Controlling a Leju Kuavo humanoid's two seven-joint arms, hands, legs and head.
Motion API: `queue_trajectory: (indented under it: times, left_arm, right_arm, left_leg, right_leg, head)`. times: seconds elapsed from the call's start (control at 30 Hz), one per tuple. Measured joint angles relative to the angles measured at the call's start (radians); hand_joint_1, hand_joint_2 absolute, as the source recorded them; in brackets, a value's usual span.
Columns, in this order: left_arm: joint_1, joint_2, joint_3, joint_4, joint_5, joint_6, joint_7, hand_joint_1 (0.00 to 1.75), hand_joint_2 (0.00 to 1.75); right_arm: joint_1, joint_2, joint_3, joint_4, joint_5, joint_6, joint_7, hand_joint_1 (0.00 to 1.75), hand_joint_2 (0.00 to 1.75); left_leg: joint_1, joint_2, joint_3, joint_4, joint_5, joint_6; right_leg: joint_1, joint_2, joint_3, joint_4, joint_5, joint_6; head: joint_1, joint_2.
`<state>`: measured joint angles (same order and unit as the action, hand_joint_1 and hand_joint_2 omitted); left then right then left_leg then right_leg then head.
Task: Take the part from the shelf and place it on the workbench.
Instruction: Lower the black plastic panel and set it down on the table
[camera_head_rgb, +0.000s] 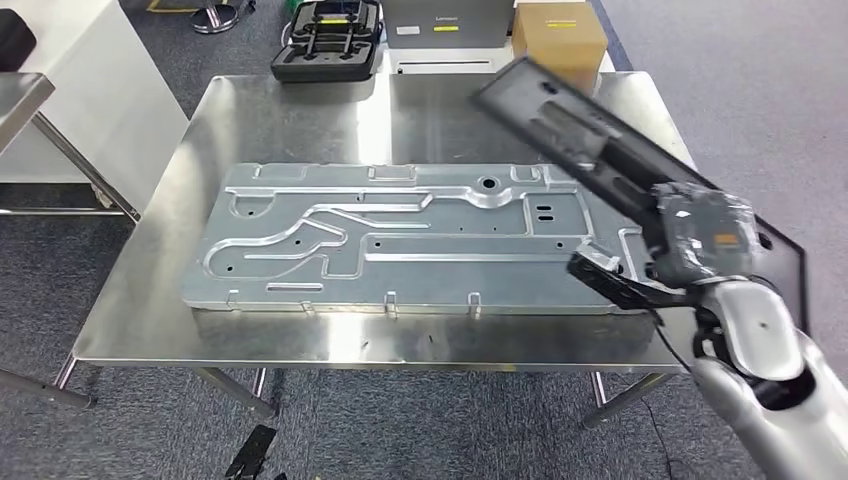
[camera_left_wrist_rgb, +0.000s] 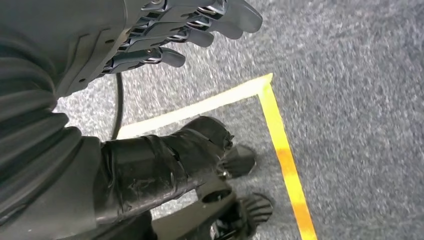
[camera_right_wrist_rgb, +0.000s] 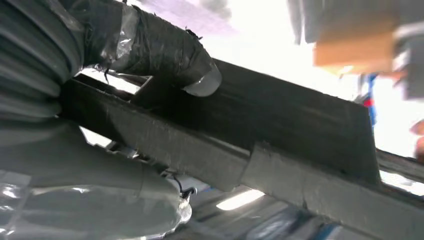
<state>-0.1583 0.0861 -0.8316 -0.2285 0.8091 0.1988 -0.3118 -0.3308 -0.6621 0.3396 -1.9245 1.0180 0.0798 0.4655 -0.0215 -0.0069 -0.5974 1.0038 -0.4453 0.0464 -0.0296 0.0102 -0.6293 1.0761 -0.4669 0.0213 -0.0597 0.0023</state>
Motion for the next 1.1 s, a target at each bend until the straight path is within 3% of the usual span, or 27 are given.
queue_trajectory:
  times: [0.1,0.17,0.2,0.27,0.33,0.5,0.57,0.63,0.67,0.7,0.77,0.83,0.9,0.93,1.0,1.07,1.1]
  left_arm:
    - [-0.01,-0.001,0.0,0.0,-0.01,0.0,0.001,0.0,1.75]
    - [-0.012,-0.001,-0.001,0.0,-0.013,-0.001,0.002,0.0,1.75]
    - [-0.011,-0.001,-0.001,0.0,-0.014,-0.001,0.002,0.0,1.75]
    - [-0.011,-0.001,-0.001,0.0,-0.018,-0.002,0.003,0.0,1.75]
    - [-0.013,-0.002,-0.001,0.0,-0.024,-0.003,0.004,0.0,1.75]
    - [-0.017,-0.003,-0.002,0.0,-0.036,-0.006,0.005,0.0,1.75]
    - [-0.019,-0.004,-0.002,0.0,-0.037,-0.008,0.004,0.0,1.75]
    - [-0.02,-0.004,-0.003,0.0,-0.037,-0.008,0.004,0.0,1.75]
    - [-0.019,-0.004,-0.003,0.0,-0.037,-0.008,0.004,0.0,1.75]
    - [-0.018,-0.004,-0.003,0.0,-0.037,-0.009,0.004,0.0,1.75]
    - [-0.018,-0.004,-0.003,0.0,-0.037,-0.011,0.004,0.0,1.75]
    - [-0.02,-0.004,-0.003,0.0,-0.038,-0.011,0.003,0.0,1.75]
    - [-0.022,-0.004,-0.003,0.0,-0.039,-0.009,0.001,0.0,1.75]
    - [-0.022,-0.004,-0.003,0.0,-0.04,-0.006,0.0,0.0,1.75]
    - [-0.021,-0.003,-0.003,0.0,-0.047,0.002,0.002,0.0,0.87]
    - [-0.022,-0.003,-0.003,0.0,-0.054,0.007,0.006,0.0,0.0]
    - [-0.022,-0.003,-0.003,0.0,-0.055,0.008,0.008,0.0,0.0]
  right_arm:
    - [-0.065,0.02,0.084,0.056,-0.006,0.01,-0.029,1.75,1.75]
    - [-0.098,0.035,0.137,0.102,-0.017,0.014,-0.04,1.75,1.75]
    - [-0.111,0.04,0.163,0.124,-0.02,0.018,-0.043,1.75,1.75]
    - [-0.133,0.049,0.206,0.16,-0.02,0.023,-0.056,1.75,1.75]
    - [-0.156,0.063,0.239,0.187,-0.017,0.023,-0.073,1.75,1.75]
    - [-0.188,0.099,0.299,0.229,-0.039,0.013,-0.118,1.75,1.75]
    - [-0.199,0.112,0.316,0.241,-0.048,0.007,-0.128,1.75,1.75]
    - [-0.207,0.123,0.334,0.254,-0.051,0.003,-0.132,1.75,1.75]
    - [-0.209,0.128,0.343,0.262,-0.051,0.002,-0.133,1.75,1.75]
    - [-0.211,0.132,0.352,0.271,-0.052,0.002,-0.134,1.75,1.75]
    - [-0.218,0.139,0.365,0.287,-0.052,0.003,-0.138,1.75,1.75]
    - [-0.23,0.145,0.375,0.304,-0.058,0.005,-0.145,0.87,0.87]
    - [-0.238,0.149,0.383,0.323,-0.068,0.004,-0.152,0.0,0.0]
    - [-0.239,0.15,0.387,0.332,-0.074,0.003,-0.156,0.0,0.0]
    - [-0.238,0.15,0.392,0.344,-0.081,0.0,-0.159,0.0,0.0]
    - [-0.237,0.15,0.394,0.353,-0.086,-0.003,-0.158,0.0,0.0]
    - [-0.235,0.15,0.395,0.357,-0.089,-0.004,-0.156,0.0,0.0]
  left_leg:
    - [0.003,0.001,0.009,-0.02,0.012,0.012]
    - [0.003,-0.001,0.009,-0.018,0.011,0.013]
    - [0.005,-0.003,0.009,-0.014,0.008,0.012]
    - [0.009,-0.008,0.006,0.001,-0.002,0.003]
    - [0.008,-0.011,-0.006,0.025,-0.014,-0.01]
    - [0.01,-0.011,-0.027,0.053,-0.03,-0.03]
    - [0.015,-0.007,-0.067,0.134,-0.074,-0.041]
    - [0.018,-0.006,-0.13,0.254,-0.118,-0.048]
    - [0.019,-0.006,-0.151,0.289,-0.121,-0.049]
    - [0.02,-0.005,-0.158,0.291,-0.108,-0.048]
    - [0.02,-0.005,-0.116,0.191,-0.042,-0.042]
    - [0.016,-0.006,-0.061,0.074,0.0,-0.035]
    - [0.011,-0.008,-0.042,0.034,0.003,-0.03]
    - [0.008,-0.008,-0.04,0.029,0.006,-0.025]
    - [0.012,-0.007,-0.029,0.013,0.013,-0.014]
    - [0.015,-0.004,-0.016,-0.002,0.02,0.0]
    - [0.013,-0.004,-0.014,-0.004,0.02,0.004]
  right_leg:
    - [0.003,-0.006,-0.065,0.139,-0.07,0.004]
    - [0.001,-0.006,-0.105,0.216,-0.085,0.009]
    - [-0.002,-0.006,-0.103,0.207,-0.067,0.012]
    - [-0.007,-0.007,-0.06,0.109,-0.005,0.018]
    - [-0.006,-0.006,-0.019,0.019,0.022,0.016]
    - [-0.001,-0.005,-0.013,-0.006,0.02,-0.015]
    - [-0.002,-0.007,-0.011,-0.01,0.022,-0.024]
    - [0.001,-0.007,-0.01,-0.01,0.021,-0.027]
    - [0.002,-0.008,-0.01,-0.01,0.021,-0.027]
    - [0.003,-0.008,-0.01,-0.01,0.021,-0.027]
    - [0.004,-0.007,-0.009,-0.01,0.021,-0.027]
    - [0.006,-0.005,-0.008,-0.012,0.021,-0.024]
    - [0.006,-0.004,-0.008,-0.018,0.024,-0.016]
    - [0.006,-0.003,-0.006,-0.022,0.025,-0.01]
    - [0.006,-0.005,-0.005,-0.016,0.018,0.0]
    - [0.008,-0.006,-0.033,0.053,-0.024,0.003]
    - [0.01,-0.006,-0.059,0.11,-0.054,0.003]
  head:
    - [0.002,0.0]
    - [0.003,0.0]
    - [0.003,0.0]
    - [0.003,0.0]
    - [0.004,0.0]
    - [-0.002,0.0]
    - [-0.005,0.0]
    - [-0.006,0.0]
    - [-0.006,0.0]
    - [-0.006,0.0]
    - [-0.006,0.0]
    - [-0.005,0.0]
    - [-0.005,0.0]
    - [-0.005,0.0]
    - [-0.004,0.0]
    - [-0.002,0.0]
    - [-0.001,0.0]
